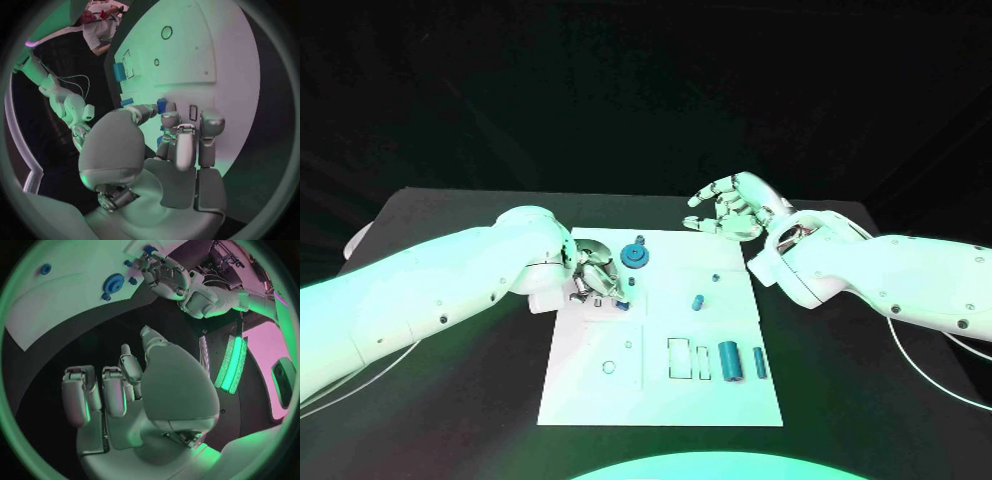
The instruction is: Assemble the parts on the task board
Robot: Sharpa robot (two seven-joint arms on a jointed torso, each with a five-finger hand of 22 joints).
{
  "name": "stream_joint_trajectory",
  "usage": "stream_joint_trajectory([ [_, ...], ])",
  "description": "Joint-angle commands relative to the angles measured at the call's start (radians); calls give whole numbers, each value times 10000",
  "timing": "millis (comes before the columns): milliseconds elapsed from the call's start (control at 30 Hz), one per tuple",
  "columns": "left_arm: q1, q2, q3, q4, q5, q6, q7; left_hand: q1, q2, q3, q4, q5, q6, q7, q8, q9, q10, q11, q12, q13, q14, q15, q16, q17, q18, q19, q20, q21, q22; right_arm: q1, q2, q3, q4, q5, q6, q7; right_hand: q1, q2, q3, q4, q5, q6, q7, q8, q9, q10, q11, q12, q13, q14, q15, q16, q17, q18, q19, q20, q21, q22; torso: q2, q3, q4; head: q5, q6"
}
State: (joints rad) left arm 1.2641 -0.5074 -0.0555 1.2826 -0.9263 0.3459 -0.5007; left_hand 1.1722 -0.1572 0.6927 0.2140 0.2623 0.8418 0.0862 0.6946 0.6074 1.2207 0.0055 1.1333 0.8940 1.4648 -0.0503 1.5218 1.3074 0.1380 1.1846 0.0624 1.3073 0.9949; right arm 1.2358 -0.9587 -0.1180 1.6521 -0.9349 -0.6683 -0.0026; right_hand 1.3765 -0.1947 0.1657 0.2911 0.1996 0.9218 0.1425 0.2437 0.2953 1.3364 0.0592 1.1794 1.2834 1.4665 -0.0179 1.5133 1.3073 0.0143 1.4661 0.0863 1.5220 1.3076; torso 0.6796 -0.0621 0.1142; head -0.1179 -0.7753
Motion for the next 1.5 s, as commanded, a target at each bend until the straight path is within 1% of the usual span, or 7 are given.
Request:
stream_joint_trajectory([
  [33,-11,-29,-10,40,75,38,8,-194,5,1887,-1984,263,61,37,7,63,-6,58,-68,-23,696,39,54,1584,-148,-35,21,65,27,-8,-2,2,9,-59,125,42,-77,-1,-22,-6,-58,-43,0,-25,-13,-27,-11,-30,-11,807,30,-36,1757,-23,829,39,-23,2392,-7,3,1,18,-10],
  [100,-11,-57,-10,58,138,-49,56,-244,-27,1931,-2098,517,121,26,14,99,32,53,-49,6,720,28,82,1650,-140,-54,15,77,15,-9,-3,2,6,-59,124,44,-77,-1,-22,-6,-58,-43,0,-25,-13,-27,-11,-30,-11,807,30,-36,1757,-23,829,39,-23,2392,-9,2,-2,24,-8],
  [233,-12,-190,-3,177,336,-385,222,-401,-184,1977,-2359,1347,378,-52,-11,178,289,-24,38,160,839,-41,216,1968,-177,97,-43,245,243,-11,-9,2,4,-59,118,51,-77,-1,-22,-6,-58,-43,0,-25,-13,-27,-11,-30,-11,807,30,-36,1757,-23,829,39,-23,2392,-10,9,-1,36,3],
  [433,-14,-533,41,535,467,-1123,537,-500,-386,1942,-2532,2090,711,-166,-106,219,660,-138,163,419,917,-149,297,2173,-269,453,-142,512,704,-14,-31,2,4,-59,106,55,-74,4,-22,-8,-49,-46,0,-26,-17,-24,-12,-34,-17,806,29,-40,1754,-22,827,38,-28,2389,-2,10,4,37,11],
  [533,-15,-670,51,680,299,-1379,606,-518,-419,1941,-2552,2274,789,-191,-142,225,716,-163,147,425,915,-174,291,2161,-283,508,-167,555,773,-15,-41,2,9,-53,104,46,-74,4,-22,-8,-49,-46,0,-26,-17,-24,-12,-34,-17,806,29,-40,1754,-22,827,38,-28,2389,-3,9,4,26,13],
  [867,-22,-933,58,1008,-409,-2005,712,-527,-488,1937,-2603,2517,913,-232,-187,239,836,-205,164,490,926,-213,302,2190,-319,643,-207,653,949,-22,-75,1,13,14,88,21,-79,7,-24,-5,-44,-51,0,-28,-20,-24,-12,-41,-24,805,28,-44,1749,-23,829,37,-25,2391,-3,7,5,24,-28],
  [1500,-31,-678,-48,1000,-1406,-1534,260,-523,-510,1938,-2622,2596,955,-246,-202,244,874,-220,167,505,941,-227,321,2236,-335,700,-219,693,1025,-41,-60,0,-19,20,117,-1,-79,7,-24,-5,-44,-51,0,-28,-20,-24,-12,-41,-24,805,28,-44,1749,-23,829,37,-25,2391,0,18,-10,41,-103],
])
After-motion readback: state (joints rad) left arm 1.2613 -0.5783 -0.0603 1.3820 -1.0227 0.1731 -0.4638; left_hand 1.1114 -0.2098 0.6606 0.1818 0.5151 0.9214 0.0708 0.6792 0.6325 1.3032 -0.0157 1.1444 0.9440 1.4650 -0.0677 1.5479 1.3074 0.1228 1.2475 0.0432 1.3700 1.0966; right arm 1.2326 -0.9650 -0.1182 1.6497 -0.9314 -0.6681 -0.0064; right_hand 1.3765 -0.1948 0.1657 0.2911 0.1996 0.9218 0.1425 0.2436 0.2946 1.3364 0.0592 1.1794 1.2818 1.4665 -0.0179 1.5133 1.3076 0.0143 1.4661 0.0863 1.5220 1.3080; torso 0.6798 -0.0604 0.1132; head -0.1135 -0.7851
